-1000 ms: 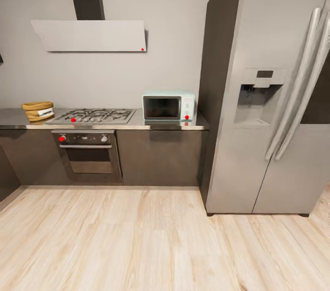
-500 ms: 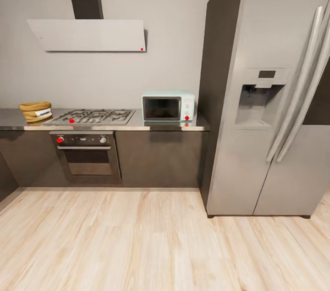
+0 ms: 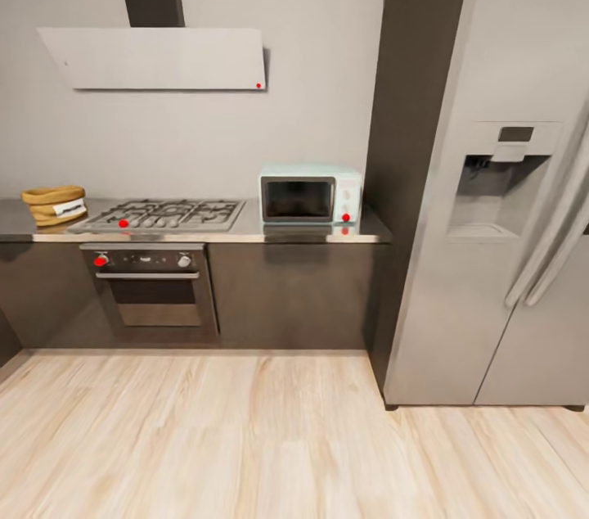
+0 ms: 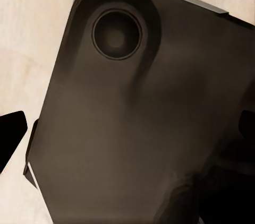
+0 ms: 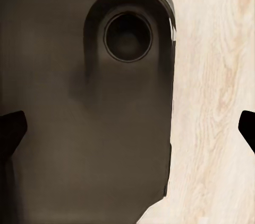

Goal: In the kitchen, take the popcorn bag from the countertop, put it into the microwave, and heat it until the popcorn is cooked so the cooked popcorn ends up inside the bag.

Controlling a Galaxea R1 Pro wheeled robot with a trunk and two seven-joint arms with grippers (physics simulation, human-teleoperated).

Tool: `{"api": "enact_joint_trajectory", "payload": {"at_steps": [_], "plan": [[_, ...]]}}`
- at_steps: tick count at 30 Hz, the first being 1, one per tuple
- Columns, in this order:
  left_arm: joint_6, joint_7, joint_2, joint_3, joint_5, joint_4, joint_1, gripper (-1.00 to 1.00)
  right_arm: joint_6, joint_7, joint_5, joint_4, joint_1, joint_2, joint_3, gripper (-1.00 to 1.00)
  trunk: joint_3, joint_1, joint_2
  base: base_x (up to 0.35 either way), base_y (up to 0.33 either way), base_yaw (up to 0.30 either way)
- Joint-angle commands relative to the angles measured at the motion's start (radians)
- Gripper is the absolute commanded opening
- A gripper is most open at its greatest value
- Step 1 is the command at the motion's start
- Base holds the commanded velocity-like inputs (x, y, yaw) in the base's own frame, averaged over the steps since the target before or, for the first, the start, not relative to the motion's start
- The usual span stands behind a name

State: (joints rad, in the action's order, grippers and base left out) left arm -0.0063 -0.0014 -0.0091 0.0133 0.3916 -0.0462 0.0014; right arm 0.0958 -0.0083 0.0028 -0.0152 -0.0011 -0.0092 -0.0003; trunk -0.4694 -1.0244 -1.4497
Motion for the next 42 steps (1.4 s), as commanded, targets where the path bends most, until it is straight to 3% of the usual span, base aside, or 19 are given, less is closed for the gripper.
{"api": "enact_joint_trajectory", "payload": {"at_steps": [1,12,42], "plan": [[0.000,0.000,0.000,0.001,0.006,-0.001,0.000,1.00,0.005,-0.001,0.000,-0.002,0.000,0.000,0.000,1.00,-0.001,-0.001,0.000,0.312,0.175,0.000],[-0.001,0.004,-0.002,0.001,0.006,-0.001,0.000,1.00,0.006,-0.001,0.000,-0.002,0.000,0.000,-0.001,1.00,-0.001,-0.001,0.000,0.314,0.116,0.000],[-0.003,0.007,-0.003,0.002,0.006,-0.001,0.000,1.00,0.007,-0.001,0.000,-0.002,0.000,-0.001,-0.001,1.00,-0.001,-0.001,0.000,0.320,0.002,0.000]]}}
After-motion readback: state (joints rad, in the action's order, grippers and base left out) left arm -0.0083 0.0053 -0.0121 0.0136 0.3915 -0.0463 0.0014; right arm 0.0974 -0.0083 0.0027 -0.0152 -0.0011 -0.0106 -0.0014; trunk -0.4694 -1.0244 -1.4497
